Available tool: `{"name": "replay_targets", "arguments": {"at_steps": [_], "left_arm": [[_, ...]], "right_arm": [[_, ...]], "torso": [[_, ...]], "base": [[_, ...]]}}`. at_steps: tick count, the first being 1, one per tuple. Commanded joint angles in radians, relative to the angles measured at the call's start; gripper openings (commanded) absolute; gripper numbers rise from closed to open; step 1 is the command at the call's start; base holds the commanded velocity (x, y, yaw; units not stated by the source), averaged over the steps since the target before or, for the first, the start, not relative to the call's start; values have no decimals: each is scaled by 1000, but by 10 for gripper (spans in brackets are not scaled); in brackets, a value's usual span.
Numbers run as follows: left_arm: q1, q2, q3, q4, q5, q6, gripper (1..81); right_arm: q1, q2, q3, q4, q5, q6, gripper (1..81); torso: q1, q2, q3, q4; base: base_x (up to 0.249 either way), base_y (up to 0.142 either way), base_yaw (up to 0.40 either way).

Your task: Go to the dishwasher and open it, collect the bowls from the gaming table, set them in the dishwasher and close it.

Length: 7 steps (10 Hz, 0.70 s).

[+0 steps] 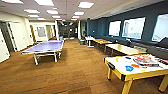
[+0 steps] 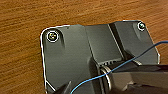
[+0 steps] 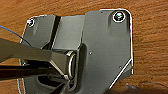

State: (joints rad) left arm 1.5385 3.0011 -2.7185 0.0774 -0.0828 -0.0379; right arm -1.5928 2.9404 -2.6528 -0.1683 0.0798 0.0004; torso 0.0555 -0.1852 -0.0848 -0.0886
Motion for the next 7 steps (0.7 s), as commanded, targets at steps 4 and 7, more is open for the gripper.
{"name": "replay_targets", "arguments": {"at_steps": [4, 7], "left_arm": [[-54, -2, -9, -2, 44, 6, 811], [-56, -2, -9, -2, 44, 6, 811]], "right_arm": [[50, -5, -7, 3, -45, 1, 811], [50, -2, -10, 3, -45, 1, 811]], "torso": [[0, 0, 0, 0], [0, 0, 0, 0]], "base": [[224, 0, 0], [225, 0, 0]]}}
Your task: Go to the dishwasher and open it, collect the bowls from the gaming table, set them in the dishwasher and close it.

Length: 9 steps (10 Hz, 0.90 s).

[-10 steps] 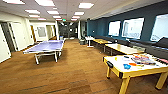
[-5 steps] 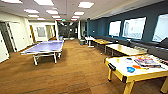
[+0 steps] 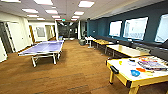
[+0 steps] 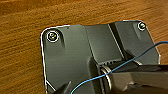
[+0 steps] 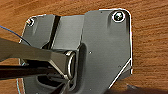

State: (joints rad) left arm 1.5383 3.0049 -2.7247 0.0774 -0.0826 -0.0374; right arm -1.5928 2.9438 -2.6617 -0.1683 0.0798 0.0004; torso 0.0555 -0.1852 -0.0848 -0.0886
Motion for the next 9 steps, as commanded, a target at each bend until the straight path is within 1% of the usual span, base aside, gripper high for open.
{"name": "replay_targets", "arguments": {"at_steps": [1, 3, 5, 9], "left_arm": [[-56, -6, -3, -2, 44, 7, 811], [-54, -6, -3, -4, 44, 7, 811], [-54, -9, -3, -5, 44, -1, 811], [-56, -7, -3, -4, 46, 1, 811]], "right_arm": [[50, -6, -1, 4, -45, 1, 811], [52, -4, -3, 6, -45, 1, 811], [53, -3, -3, 6, -46, 1, 811], [52, -3, -4, 6, -46, 1, 811]], "torso": [[0, 0, 0, 0], [1, 1, 0, 0], [1, 1, 0, 0], [0, 0, 0, 0]], "base": [[190, 0, 0], [109, 0, 0], [0, 0, 0], [0, 0, 0]]}}
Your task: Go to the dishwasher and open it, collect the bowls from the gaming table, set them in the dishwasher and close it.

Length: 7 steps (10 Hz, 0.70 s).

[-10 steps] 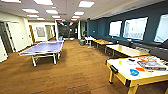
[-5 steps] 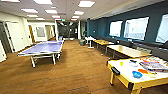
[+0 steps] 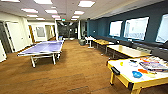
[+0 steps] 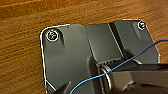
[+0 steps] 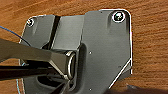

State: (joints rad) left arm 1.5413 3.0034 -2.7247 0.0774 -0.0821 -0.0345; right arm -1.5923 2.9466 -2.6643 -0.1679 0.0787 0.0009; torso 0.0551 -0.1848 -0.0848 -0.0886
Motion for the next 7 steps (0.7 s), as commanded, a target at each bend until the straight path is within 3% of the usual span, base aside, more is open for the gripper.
{"name": "replay_targets", "arguments": {"at_steps": [1, 3, 7], "left_arm": [[-57, -4, -3, -1, 45, 1, 811], [-59, -4, -3, -1, 45, 2, 811], [-59, -1, -3, 2, 50, 4, 811]], "right_arm": [[51, -5, -2, 5, -43, 1, 811], [50, -4, -2, 4, -43, 1, 811], [51, -2, -2, 4, -45, 1, 811]], "torso": [[0, 0, 0, 0], [0, 0, 0, 0], [0, 0, 0, 0]], "base": [[0, 0, 0], [0, 0, -100], [0, 0, -379]]}}
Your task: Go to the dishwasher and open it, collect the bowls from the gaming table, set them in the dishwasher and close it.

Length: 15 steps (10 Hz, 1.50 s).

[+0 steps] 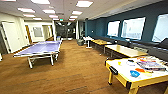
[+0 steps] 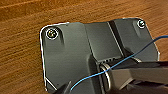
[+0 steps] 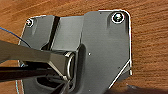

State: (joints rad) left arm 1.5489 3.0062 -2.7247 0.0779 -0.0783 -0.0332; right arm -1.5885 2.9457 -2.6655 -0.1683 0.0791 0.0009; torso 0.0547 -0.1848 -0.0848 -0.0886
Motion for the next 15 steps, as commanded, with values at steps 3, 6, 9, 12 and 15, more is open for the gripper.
{"name": "replay_targets", "arguments": {"at_steps": [3, 6, 9, 12, 15], "left_arm": [[-66, -5, -3, 2, 43, 3, 811], [-66, -5, -4, 2, 41, 3, 811], [-65, -13, -4, -4, 38, 3, 811], [-65, -10, -4, -4, 38, 3, 811], [-66, -4, -4, -6, 38, 1, 811]], "right_arm": [[47, 2, 0, 4, -45, 1, 811], [46, 3, 0, 4, -45, -2, 811], [54, 20, -6, 1, -53, -8, 811], [52, 29, -20, 0, -52, -9, 811], [51, 31, -23, 3, -50, -9, 811]], "torso": [[0, 0, 0, 0], [0, 0, 0, 0], [0, 0, 0, 0], [0, 0, 0, 0], [0, 0, 0, 0]], "base": [[0, 0, -400], [0, 0, -400], [0, 0, -400], [0, 0, -400], [0, 0, -400]]}}
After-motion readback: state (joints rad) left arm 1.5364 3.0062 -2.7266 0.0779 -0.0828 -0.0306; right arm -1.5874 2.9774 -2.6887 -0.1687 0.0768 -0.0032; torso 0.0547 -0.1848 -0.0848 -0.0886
